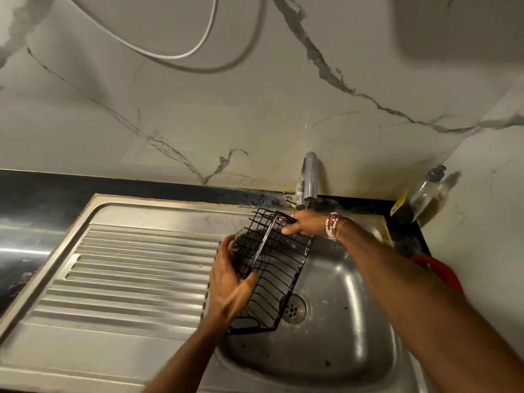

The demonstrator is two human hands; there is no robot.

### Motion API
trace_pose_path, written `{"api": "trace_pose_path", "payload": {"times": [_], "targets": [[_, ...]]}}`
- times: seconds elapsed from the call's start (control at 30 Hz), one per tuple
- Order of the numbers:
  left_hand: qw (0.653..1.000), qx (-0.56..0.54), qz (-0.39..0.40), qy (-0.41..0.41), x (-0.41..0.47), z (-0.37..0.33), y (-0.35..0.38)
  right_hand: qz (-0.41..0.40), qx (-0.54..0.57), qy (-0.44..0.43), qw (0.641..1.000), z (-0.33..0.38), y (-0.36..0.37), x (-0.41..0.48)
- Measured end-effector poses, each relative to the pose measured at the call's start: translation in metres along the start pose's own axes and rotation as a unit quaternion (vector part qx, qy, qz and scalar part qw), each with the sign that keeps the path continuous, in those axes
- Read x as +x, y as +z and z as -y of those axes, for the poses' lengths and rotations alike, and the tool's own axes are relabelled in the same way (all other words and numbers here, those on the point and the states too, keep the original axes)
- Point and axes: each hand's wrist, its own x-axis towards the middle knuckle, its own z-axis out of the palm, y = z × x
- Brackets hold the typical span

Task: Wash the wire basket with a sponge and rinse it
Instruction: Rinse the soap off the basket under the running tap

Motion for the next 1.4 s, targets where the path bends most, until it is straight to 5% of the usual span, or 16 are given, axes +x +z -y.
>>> {"api": "trace_pose_path", "payload": {"times": [0.13,0.27,0.47,0.63,0.83,0.93,1.1,1.27,1.4], "targets": [[0.999,-0.019,0.034,-0.005,-0.002,0.01,-0.003,-0.029,0.043,0.007,0.999,0.008,0.003,0.004],[0.998,0.026,0.049,0.002,0.026,-0.029,-0.027,-0.082,-0.046,-0.047,0.994,0.021,-0.002,0.01],[0.955,0.178,0.226,-0.078,0.082,-0.084,-0.021,-0.093,-0.093,-0.116,0.985,0.056,-0.002,0.009],[0.982,0.1,0.144,-0.069,0.072,-0.063,-0.009,-0.096,0.029,-0.12,0.988,0.05,0.002,-0.002],[0.992,-0.044,0.084,-0.083,0.06,-0.031,-0.024,-0.046,-0.031,-0.103,0.993,-0.01,0.012,-0.024],[0.99,-0.056,0.088,-0.097,0.063,-0.018,-0.03,-0.166,0.033,-0.039,0.985,-0.029,0.009,-0.011],[0.98,-0.124,0.095,-0.12,0.064,-0.011,-0.025,-0.319,-0.085,-0.014,0.944,0.005,0.005,0.008],[0.967,-0.181,0.106,-0.145,0.059,-0.007,-0.021,-0.199,-0.215,0.063,0.954,0.023,0.006,0.017],[0.962,-0.206,0.085,-0.158,0.054,0.005,-0.026,-0.157,-0.123,0.055,0.978,0.023,0.003,0.019]]}}
